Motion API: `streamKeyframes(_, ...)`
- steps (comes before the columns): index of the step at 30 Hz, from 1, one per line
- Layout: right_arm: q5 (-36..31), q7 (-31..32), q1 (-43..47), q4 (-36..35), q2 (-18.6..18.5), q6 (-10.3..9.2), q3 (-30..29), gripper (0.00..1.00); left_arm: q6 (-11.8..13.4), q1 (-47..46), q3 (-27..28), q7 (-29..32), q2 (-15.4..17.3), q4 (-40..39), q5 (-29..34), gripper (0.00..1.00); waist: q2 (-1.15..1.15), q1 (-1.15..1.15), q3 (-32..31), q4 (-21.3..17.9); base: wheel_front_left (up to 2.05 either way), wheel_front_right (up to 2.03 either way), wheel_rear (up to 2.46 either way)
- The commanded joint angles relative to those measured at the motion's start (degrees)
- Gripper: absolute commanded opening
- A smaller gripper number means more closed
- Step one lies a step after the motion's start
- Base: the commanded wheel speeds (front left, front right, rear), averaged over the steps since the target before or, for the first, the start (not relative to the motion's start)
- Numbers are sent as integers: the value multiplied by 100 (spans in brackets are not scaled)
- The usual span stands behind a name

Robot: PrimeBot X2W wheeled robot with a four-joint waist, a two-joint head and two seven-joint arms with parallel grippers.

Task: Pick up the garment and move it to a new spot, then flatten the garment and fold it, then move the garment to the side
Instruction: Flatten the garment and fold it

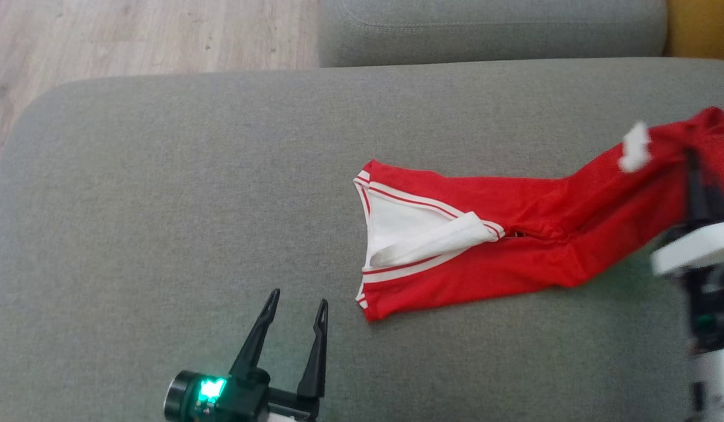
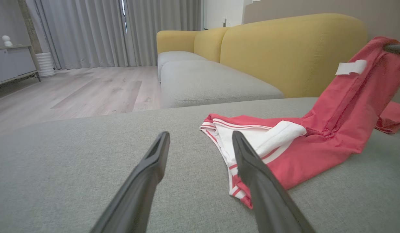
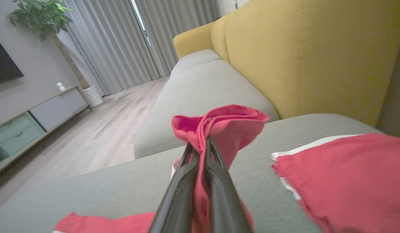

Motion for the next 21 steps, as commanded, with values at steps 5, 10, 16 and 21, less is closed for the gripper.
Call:
streamKeyframes(5, 41, 292, 126, -896, 643, 37, 755, 0, -109, -6, 209, -54, -111, -58, 96, 100, 0, 0, -77, 116, 0, 0, 0)
streamKeyframes(10, 217, 343, 17, -816, 917, 37, 1507, 0, -200, -20, 196, -54, -147, 18, 133, 100, 0, 0, -81, 263, 0, 0, 0)
streamKeyframes(16, 390, 237, -120, -387, 992, 37, 2508, 0, -263, -34, 219, -54, -183, 107, 152, 100, 0, 0, -75, 428, 0, 0, 0)
streamKeyframes(21, 855, -296, -342, 250, 996, 37, 3328, 25, -291, -36, 212, -55, -222, 153, 166, 100, 0, 0, -99, 522, 0, 0, 0)
